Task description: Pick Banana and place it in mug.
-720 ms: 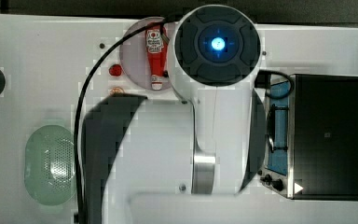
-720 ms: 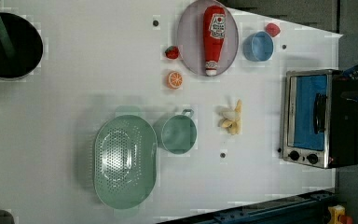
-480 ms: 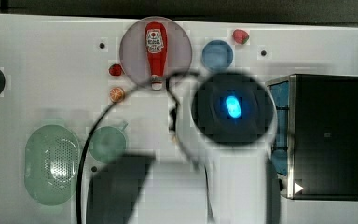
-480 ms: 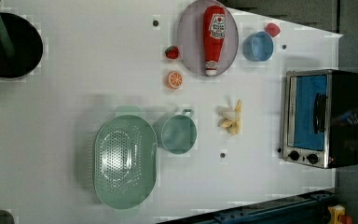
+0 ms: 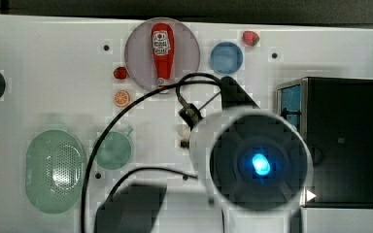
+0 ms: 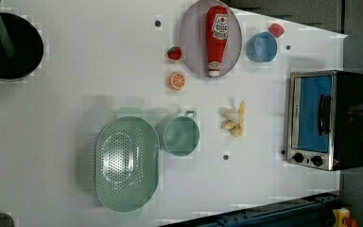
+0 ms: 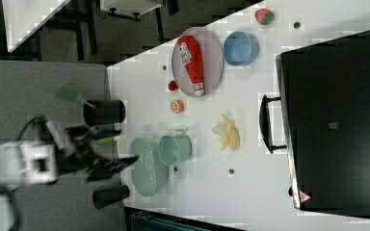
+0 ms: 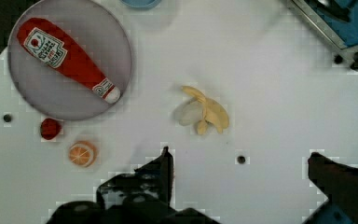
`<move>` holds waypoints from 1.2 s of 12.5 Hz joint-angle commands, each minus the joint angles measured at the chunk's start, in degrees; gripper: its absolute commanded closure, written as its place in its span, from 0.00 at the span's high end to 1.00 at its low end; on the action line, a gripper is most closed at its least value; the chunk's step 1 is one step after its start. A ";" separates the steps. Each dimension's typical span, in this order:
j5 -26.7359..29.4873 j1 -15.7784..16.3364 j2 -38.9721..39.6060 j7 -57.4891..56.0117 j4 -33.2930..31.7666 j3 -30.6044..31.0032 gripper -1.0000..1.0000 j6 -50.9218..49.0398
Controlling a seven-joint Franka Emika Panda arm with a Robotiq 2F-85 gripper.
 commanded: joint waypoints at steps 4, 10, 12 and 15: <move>0.59 -0.47 14.04 -16.14 -17.39 0.54 1.00 23.40; -0.01 -0.47 28.39 -41.76 -20.47 0.55 1.00 42.22; -0.01 -0.46 32.20 -42.23 -20.63 0.56 1.00 47.20; 0.00 -0.37 35.31 -42.21 -21.23 0.59 1.00 49.04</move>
